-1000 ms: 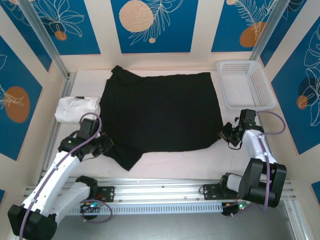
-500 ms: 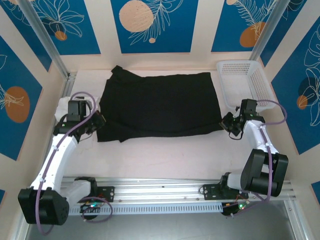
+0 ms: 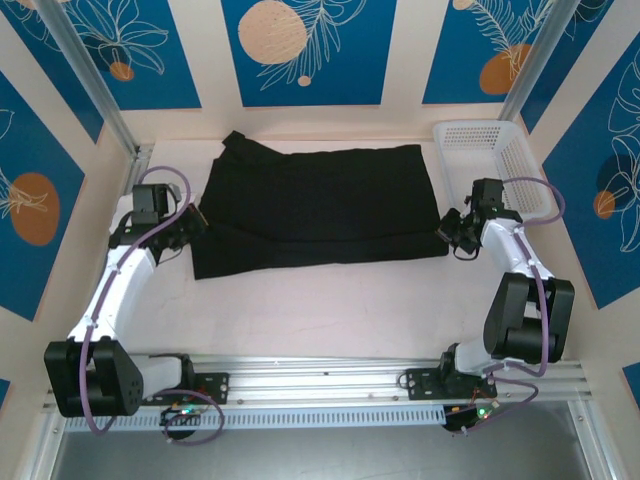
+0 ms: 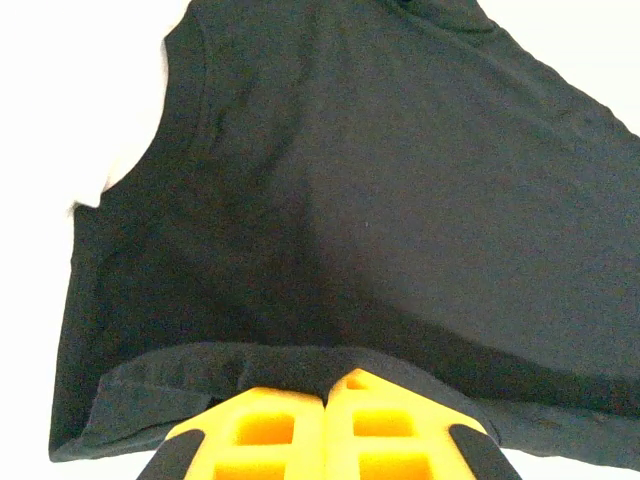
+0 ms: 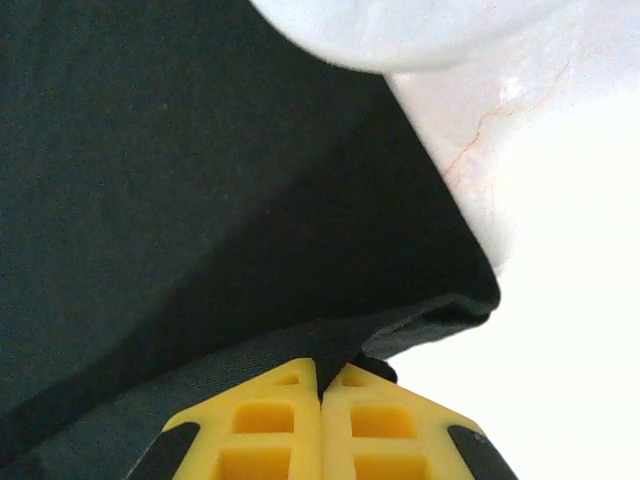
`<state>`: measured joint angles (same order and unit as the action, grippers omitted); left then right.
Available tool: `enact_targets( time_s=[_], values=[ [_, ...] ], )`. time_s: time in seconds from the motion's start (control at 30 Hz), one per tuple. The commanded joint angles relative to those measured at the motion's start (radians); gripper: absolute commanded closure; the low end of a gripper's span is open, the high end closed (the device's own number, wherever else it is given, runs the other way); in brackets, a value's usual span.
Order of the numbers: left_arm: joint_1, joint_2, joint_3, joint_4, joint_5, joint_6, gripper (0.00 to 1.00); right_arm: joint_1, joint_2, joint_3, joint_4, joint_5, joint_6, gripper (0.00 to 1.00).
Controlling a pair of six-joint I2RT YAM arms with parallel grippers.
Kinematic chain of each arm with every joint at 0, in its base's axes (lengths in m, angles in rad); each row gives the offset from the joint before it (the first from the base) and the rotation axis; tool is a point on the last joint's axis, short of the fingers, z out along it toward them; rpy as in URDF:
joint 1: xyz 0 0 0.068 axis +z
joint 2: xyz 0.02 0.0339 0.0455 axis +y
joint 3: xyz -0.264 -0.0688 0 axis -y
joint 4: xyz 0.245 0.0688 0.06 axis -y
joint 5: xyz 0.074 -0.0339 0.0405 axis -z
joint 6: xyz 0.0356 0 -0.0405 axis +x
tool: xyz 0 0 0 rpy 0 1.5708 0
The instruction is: Fold the inside-out t-shirt
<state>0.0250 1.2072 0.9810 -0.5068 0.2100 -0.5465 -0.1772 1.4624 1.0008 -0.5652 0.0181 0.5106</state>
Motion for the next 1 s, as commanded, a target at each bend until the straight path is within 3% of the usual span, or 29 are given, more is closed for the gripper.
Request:
enact_targets(
  time_s=[0.0, 0.4, 0.8, 0.93, 0.97],
  values=[
    [0.016, 0.019, 0.047, 0.049, 0.013, 0.008, 1.00, 0.008, 0.021, 0.040, -0.006, 0.030, -0.020, 0.99],
    [0.016, 0.125, 0.091, 0.096, 0.005, -0.023, 1.00, 0.043, 0.112, 0.104, 0.004, 0.068, -0.028, 0.99],
    [0.016, 0.345, 0.225, 0.154, -0.057, -0.046, 1.00, 0.086, 0.273, 0.267, 0.000, 0.127, -0.044, 0.98],
    [0.016, 0.490, 0.323, 0.206, -0.095, -0.063, 0.99, 0.116, 0.380, 0.386, -0.009, 0.168, -0.050, 0.90],
    [0.016, 0.534, 0.356, 0.204, -0.108, -0.068, 0.93, 0.123, 0.405, 0.416, -0.014, 0.186, -0.056, 0.86]
  ],
)
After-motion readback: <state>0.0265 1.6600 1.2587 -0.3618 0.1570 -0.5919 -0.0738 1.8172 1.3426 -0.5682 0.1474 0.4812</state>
